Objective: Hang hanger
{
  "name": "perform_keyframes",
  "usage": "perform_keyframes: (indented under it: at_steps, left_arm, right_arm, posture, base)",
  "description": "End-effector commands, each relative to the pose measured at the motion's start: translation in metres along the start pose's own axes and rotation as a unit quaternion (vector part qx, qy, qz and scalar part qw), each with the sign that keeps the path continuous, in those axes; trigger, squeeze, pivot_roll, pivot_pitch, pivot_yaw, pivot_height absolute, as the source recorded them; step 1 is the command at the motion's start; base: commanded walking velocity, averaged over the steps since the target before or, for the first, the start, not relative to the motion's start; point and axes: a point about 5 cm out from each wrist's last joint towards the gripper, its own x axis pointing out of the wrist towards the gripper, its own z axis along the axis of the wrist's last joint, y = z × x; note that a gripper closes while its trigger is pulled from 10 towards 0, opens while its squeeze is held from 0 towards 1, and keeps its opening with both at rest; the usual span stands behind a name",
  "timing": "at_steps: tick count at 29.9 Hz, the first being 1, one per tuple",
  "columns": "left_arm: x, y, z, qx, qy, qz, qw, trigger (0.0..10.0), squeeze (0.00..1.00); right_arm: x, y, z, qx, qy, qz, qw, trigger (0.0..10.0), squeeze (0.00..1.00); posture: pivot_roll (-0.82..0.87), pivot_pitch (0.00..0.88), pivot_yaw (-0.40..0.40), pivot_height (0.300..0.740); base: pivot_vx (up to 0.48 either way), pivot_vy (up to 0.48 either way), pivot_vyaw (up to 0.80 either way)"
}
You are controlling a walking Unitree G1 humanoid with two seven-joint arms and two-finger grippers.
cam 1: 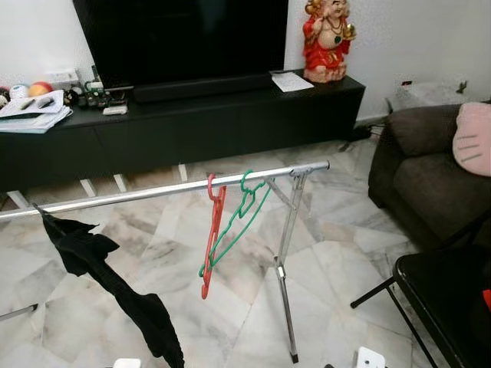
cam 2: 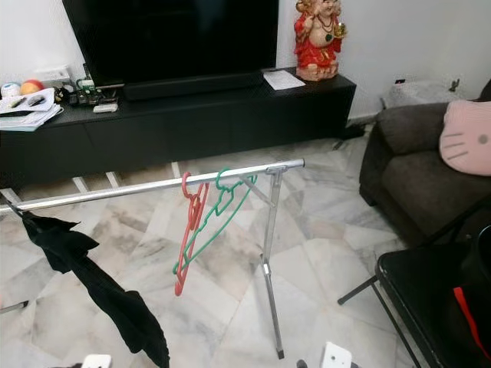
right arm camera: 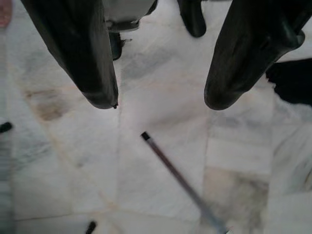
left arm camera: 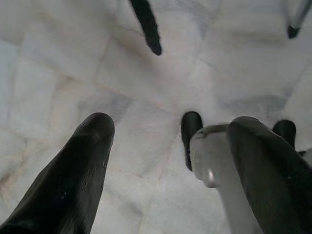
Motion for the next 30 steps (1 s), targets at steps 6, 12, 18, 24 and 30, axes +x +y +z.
perform_keyframes:
  at_steps: [6, 12, 18, 24, 30]
  left_arm:
    - [0.000, -0.001, 0.000, 0.015, 0.002, 0.000, 1.000, 10.0, 0.00]
    - [0.001, -0.005, -0.001, 0.019, 0.005, -0.002, 1.000, 10.0, 0.00]
    - [0.001, -0.003, 0.002, 0.032, 0.004, -0.004, 0.999, 10.0, 0.00]
    - [0.000, 0.002, 0.002, 0.029, 0.004, 0.000, 1.000, 10.0, 0.00]
    - [-0.001, 0.008, -0.002, 0.025, 0.008, 0.006, 1.000, 10.0, 0.00]
  right_arm:
    - [-0.001, 0.000, -0.008, 0.001, 0.016, -0.002, 1.000, 10.0, 0.00]
    - [-0.002, 0.000, -0.010, -0.001, 0.020, -0.001, 1.000, 10.0, 0.00]
    - [-0.002, 0.000, -0.011, 0.001, 0.021, -0.001, 1.000, 10.0, 0.00]
    - [-0.002, 0.001, -0.010, 0.004, 0.020, -0.002, 1.000, 10.0, 0.00]
    - [-0.002, 0.001, -0.010, 0.005, 0.021, -0.002, 1.000, 10.0, 0.00]
  posture:
    - [-0.02, 0.000, 0.055, 0.740]
    - [-0.02, 0.000, 0.059, 0.740]
    - [-0.02, 0.000, 0.061, 0.740]
    - [-0.02, 0.005, 0.059, 0.740]
    - [-0.02, 0.010, 0.060, 0.740]
  base:
    - [0.000, 0.000, -0.79]
    - [0.000, 0.000, -0.79]
    - [0.000, 0.000, -0.79]
    - [0.000, -0.171, -0.79]
    - [0.000, -0.041, -0.79]
